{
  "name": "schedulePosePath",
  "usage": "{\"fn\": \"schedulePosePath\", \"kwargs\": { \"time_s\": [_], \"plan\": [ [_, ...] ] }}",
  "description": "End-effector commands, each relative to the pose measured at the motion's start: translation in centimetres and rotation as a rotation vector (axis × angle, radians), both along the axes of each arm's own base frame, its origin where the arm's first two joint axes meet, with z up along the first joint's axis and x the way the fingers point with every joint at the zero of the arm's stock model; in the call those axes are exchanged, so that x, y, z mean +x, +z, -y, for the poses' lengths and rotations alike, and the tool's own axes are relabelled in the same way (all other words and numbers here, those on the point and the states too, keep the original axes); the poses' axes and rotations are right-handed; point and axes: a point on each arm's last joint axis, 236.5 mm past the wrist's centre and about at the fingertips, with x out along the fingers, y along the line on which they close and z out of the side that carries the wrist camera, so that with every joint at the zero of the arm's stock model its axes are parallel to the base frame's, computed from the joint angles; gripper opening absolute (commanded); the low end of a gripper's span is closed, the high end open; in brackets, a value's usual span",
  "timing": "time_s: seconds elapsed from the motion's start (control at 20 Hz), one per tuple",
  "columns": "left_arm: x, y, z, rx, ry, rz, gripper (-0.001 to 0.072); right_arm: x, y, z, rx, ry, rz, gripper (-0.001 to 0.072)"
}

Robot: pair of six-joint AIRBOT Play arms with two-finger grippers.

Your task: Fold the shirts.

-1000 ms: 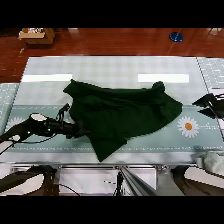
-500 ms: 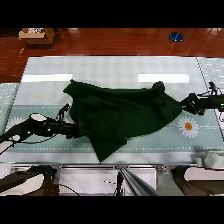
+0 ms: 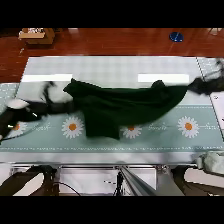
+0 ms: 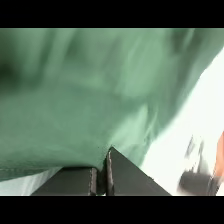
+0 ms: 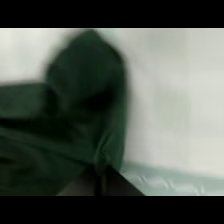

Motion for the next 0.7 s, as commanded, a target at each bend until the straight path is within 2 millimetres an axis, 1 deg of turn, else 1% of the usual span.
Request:
{"fn": "schedulePosePath", "kwargs": {
  "time_s": [0.0, 0.05, 0.1, 0.15, 0.2, 0.25, 0.3, 0.35, 0.4, 0.45, 0.5, 0.55, 0.65],
  "plan": [
    [1.5, 18.9, -2.4, 0.009, 0.052, 0.521, 0.0033, 0.6, 18.8, -3.1, -0.038, 0.035, 0.502, 0.0036],
    [0.7, 24.4, -3.4, 0.035, 0.083, 0.666, 0.0032, -0.1, 24.7, -3.2, -0.078, -0.027, 0.658, 0.0036],
    [-0.9, 30.2, -4.2, 0.068, 0.117, 0.822, 0.0032, -1.5, 29.6, -3.1, -0.112, -0.094, 0.772, 0.0037],
    [-2.7, 35.1, -5.1, 0.110, 0.159, 0.959, 0.0032, -3.5, 34.3, -3.2, -0.148, -0.158, 0.885, 0.0036],
    [-5.0, 39.9, -5.6, 0.162, 0.203, 1.096, 0.0032, -5.8, 37.8, -3.6, -0.185, -0.199, 0.972, 0.0036],
    [-7.1, 43.5, -6.0, 0.222, 0.244, 1.207, 0.0032, -8.3, 40.9, -4.3, -0.206, -0.230, 1.042, 0.0036],
    [-9.3, 46.4, -6.1, 0.274, 0.272, 1.300, 0.0032, -10.9, 43.3, -5.4, -0.209, -0.247, 1.096, 0.0036],
    [-11.4, 48.8, -5.8, 0.306, 0.297, 1.362, 0.0032, -13.0, 44.9, -6.3, -0.215, -0.256, 1.136, 0.0036],
    [-13.1, 50.4, -5.7, 0.325, 0.322, 1.391, 0.0032, -15.3, 46.3, -7.0, -0.241, -0.272, 1.175, 0.0036],
    [-14.8, 51.6, -5.4, 0.337, 0.341, 1.407, 0.0032, -17.1, 47.3, -7.1, -0.287, -0.301, 1.203, 0.0036],
    [-16.1, 52.2, -5.4, 0.350, 0.367, 1.398, 0.0032, -18.9, 48.0, -6.9, -0.332, -0.344, 1.221, 0.0036],
    [-17.4, 52.3, -5.4, 0.385, 0.391, 1.373, 0.0033, -20.8, 48.6, -6.6, -0.378, -0.398, 1.229, 0.0036],
    [-19.8, 51.5, -6.0, 0.473, 0.448, 1.300, 0.0032, -24.1, 49.1, -6.0, -0.477, -0.471, 1.223, 0.0036]
  ]
}}
